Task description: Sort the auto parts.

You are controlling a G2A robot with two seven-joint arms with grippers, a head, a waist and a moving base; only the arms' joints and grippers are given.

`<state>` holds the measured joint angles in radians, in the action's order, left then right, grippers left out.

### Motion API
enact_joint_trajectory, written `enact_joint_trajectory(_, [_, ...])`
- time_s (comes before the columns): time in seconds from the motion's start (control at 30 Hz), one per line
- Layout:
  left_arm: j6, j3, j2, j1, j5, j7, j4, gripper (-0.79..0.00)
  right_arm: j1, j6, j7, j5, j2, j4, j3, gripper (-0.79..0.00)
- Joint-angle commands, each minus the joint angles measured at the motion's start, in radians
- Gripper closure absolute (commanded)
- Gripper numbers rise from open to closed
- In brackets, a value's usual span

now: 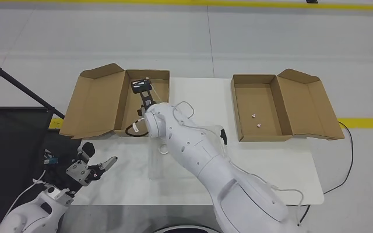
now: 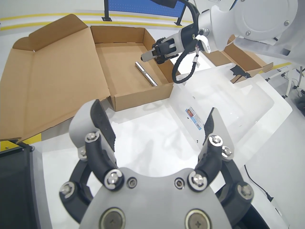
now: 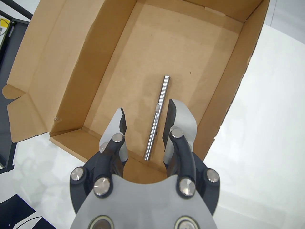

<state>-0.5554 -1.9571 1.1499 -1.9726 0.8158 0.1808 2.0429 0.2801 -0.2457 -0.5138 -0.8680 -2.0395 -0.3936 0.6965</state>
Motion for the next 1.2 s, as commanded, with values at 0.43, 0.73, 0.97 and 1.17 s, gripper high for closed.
enact_joint_trajectory(0.43, [-0.016, 0.027, -0.003, 0.036, -0.004, 0.019, -0.015, -0.785, 0.041, -0.011, 0.006, -0.081, 0.04, -0.256, -0.027, -0.366])
enact_joint_trajectory(0.73, [-0.02, 0.035, -0.007, 0.075, -0.006, 0.035, -0.03, -0.785, 0.243, -0.101, -0.191, -0.326, 0.13, -0.674, 0.027, -0.391])
enact_joint_trajectory(0.97, [-0.013, 0.002, -0.009, 0.078, -0.027, 0.033, -0.047, -0.785, 0.477, -0.029, -0.45, -0.557, 0.212, -1.079, 0.103, -0.622])
enact_joint_trajectory(1.17, [-0.012, 0.0, -0.01, 0.078, -0.027, 0.035, -0.048, -0.785, 0.606, 0.065, -0.686, -0.683, 0.246, -1.279, 0.134, -0.785])
